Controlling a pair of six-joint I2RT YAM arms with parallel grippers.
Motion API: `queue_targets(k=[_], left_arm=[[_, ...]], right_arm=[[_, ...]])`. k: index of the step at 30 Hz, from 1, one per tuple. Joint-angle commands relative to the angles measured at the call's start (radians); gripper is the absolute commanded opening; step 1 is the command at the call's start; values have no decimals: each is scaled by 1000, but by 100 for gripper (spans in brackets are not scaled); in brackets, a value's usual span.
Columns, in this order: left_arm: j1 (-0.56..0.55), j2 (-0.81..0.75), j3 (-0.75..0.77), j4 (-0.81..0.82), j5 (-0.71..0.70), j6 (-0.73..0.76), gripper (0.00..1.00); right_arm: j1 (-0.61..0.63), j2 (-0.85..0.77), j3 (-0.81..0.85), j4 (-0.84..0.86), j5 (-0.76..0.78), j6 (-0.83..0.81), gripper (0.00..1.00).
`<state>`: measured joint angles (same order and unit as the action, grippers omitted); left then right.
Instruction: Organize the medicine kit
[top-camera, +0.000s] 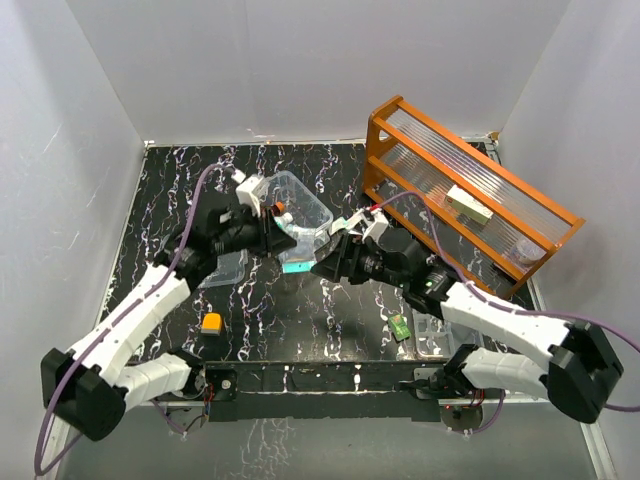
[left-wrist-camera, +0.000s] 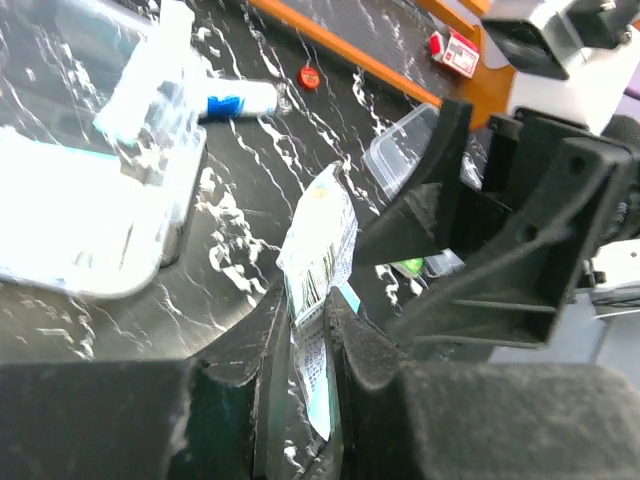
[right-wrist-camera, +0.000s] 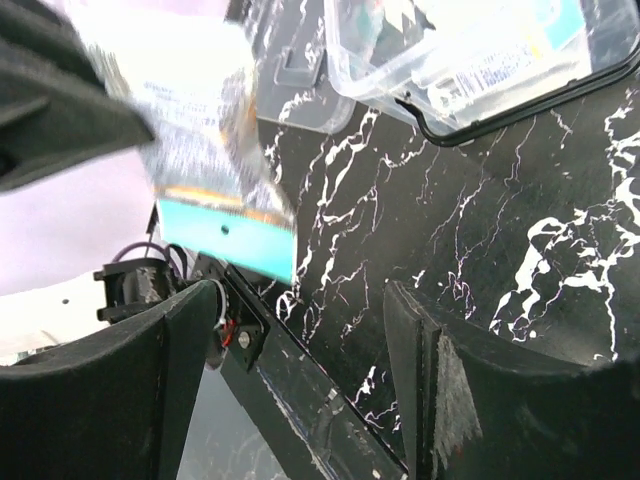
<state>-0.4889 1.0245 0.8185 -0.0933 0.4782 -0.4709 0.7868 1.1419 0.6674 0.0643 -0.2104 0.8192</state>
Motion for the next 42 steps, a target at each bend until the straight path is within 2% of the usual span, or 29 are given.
queue_targets(k=[1,4,10,15,19,27,32,42], left_arm=[[-1,143,250,-340,46,432,0],[-1,256,417,-459,24,601,0],[10,484,675,-603,75,841,0],[81,608,767,-599,109,934,0],[117,715,885,-696,138,1008,0],[139,785,851,-668,88,1084,0],[138,809,835,-650,174,1084,0],[134,851,794,-655,193,1094,0]], right_arm=[[-7,-133,21,-46,105,-16,67],[-9,-201,-1,-57,159,-25,69],[-9,-306,-10,-140,194,-52,69],[-11,-416,-54,-182,251,-39,69],[-12,-459,-85,-185,264,-21,70],[-11,-429,-86,-187,234,-21,70],[-11,-418,-91,-190,235,-20,71],[-12,-438,-116,-196,272,-25,71]])
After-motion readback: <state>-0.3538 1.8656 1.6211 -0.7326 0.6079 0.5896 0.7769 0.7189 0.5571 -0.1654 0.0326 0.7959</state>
